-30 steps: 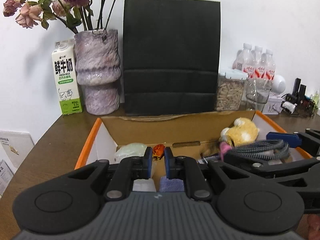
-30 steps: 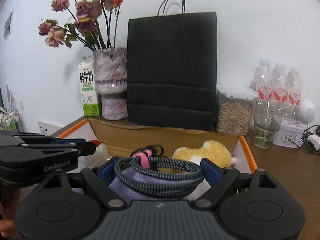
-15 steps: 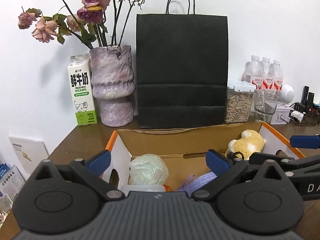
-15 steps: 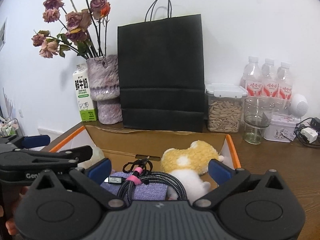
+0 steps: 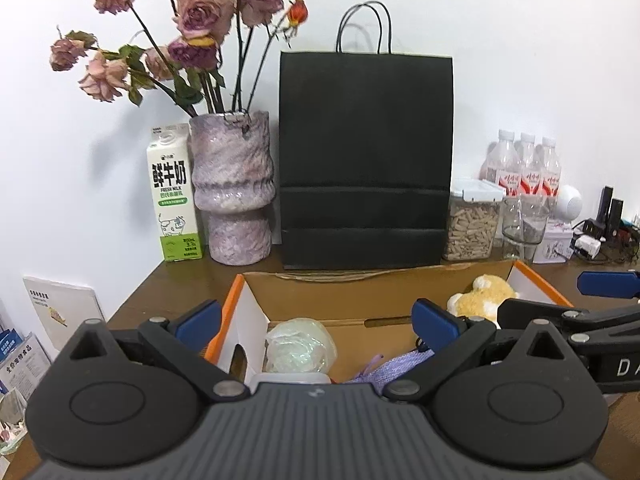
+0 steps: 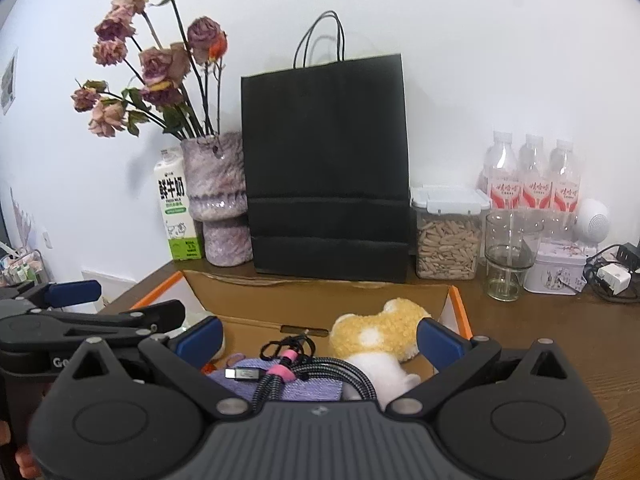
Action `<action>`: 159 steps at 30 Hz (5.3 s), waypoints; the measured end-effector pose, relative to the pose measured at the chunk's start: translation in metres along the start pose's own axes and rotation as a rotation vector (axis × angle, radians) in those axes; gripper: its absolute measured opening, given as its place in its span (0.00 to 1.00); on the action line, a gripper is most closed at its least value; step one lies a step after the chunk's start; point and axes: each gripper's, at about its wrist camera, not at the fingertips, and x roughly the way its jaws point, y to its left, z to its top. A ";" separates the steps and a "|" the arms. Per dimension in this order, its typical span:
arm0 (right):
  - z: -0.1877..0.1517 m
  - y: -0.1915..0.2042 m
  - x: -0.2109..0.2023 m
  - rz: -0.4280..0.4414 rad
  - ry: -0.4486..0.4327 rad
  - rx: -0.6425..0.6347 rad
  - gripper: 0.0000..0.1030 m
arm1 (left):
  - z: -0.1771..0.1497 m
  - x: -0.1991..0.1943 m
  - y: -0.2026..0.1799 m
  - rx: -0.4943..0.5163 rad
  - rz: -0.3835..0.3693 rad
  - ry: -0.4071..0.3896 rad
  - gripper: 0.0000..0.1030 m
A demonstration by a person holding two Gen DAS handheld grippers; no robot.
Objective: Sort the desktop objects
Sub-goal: 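Open both tools to drop the orange item and cable into the box, then lift both tools out of the box and move back over the table, then grasp the red-and-green flower ornament with the right tool, then grasp the black coiled cable with the left tool while the right tool holds the ornament, then lift and carry the black cable and flower ornament toward the box with both tools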
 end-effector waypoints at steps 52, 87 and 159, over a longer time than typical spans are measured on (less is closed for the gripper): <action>-0.122 0.068 -0.113 0.008 0.183 -0.123 1.00 | -0.114 -0.147 0.046 -0.006 -0.044 0.135 1.00; -0.091 0.051 -0.087 0.039 0.101 -0.113 0.36 | -0.107 -0.112 0.027 0.053 -0.068 0.206 1.00; -0.015 0.033 -0.076 0.023 -0.092 -0.093 0.36 | -0.010 -0.083 -0.008 0.021 -0.149 -0.058 0.55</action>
